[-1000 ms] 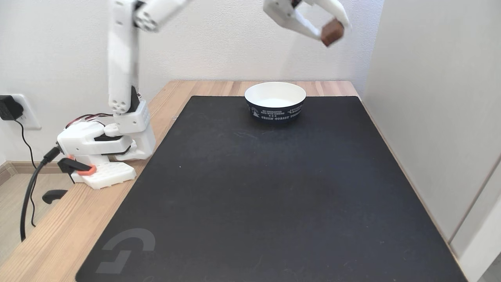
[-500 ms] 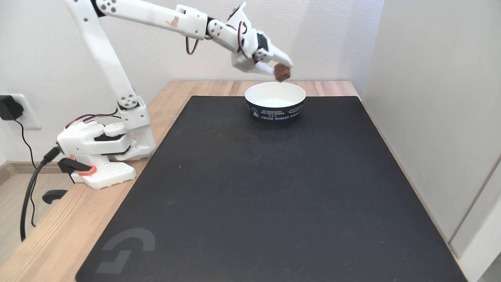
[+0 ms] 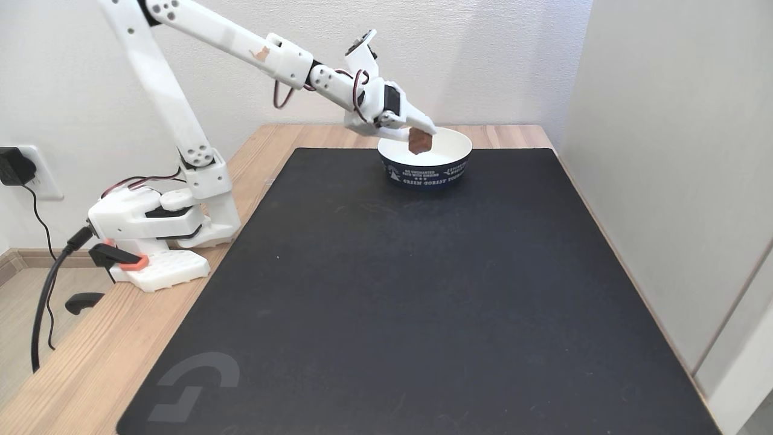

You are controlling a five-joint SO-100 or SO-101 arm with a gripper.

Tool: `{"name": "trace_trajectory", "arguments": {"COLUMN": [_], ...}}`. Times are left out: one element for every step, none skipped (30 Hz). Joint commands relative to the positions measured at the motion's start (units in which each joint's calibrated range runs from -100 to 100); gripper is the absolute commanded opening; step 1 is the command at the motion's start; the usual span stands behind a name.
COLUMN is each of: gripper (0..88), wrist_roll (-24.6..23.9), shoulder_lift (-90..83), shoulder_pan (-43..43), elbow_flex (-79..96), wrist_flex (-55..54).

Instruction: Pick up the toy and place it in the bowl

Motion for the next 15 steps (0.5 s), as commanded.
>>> {"name": "trace_trajectory", "arguments": {"gripper": [17.5, 17.5, 18.1, 18.1, 18.1, 18.1, 18.1, 18.1, 18.1, 17.6, 17.5, 17.4, 17.4, 17.4, 17.4], "wrist_roll": [-0.6, -0.6, -0.6, -0.6, -0.6, -0.6, -0.6, -0.6, -0.6, -0.5, -0.3, -0.2, -0.1, 0.3, 1.4], "shoulder_lift": [-2.3, -2.4, -2.5, -2.5, -2.5, -2.6, -2.6, -2.6, -2.6, -3.1, -4.1, -5.6, -9.1, -11.2, -13.6], "shoulder_pan": [-1.3, -1.3, -1.3, -1.3, -1.3, -1.2, -1.0, -0.8, -0.8, -0.4, 0.3, 1.1, 2.5, 3.8, 5.3], "elbow_flex": [0.1, 0.1, -0.1, -0.2, -0.3, -0.3, -0.3, -0.6, -0.7, -1.0, -1.3, -1.3, -0.8, -0.2, 1.0], "wrist_flex": [-1.1, -1.1, -1.1, -1.1, -1.1, -1.1, -1.1, -1.1, -1.2, -1.9, -2.6, -2.8, -2.4, -2.1, -1.8]}}
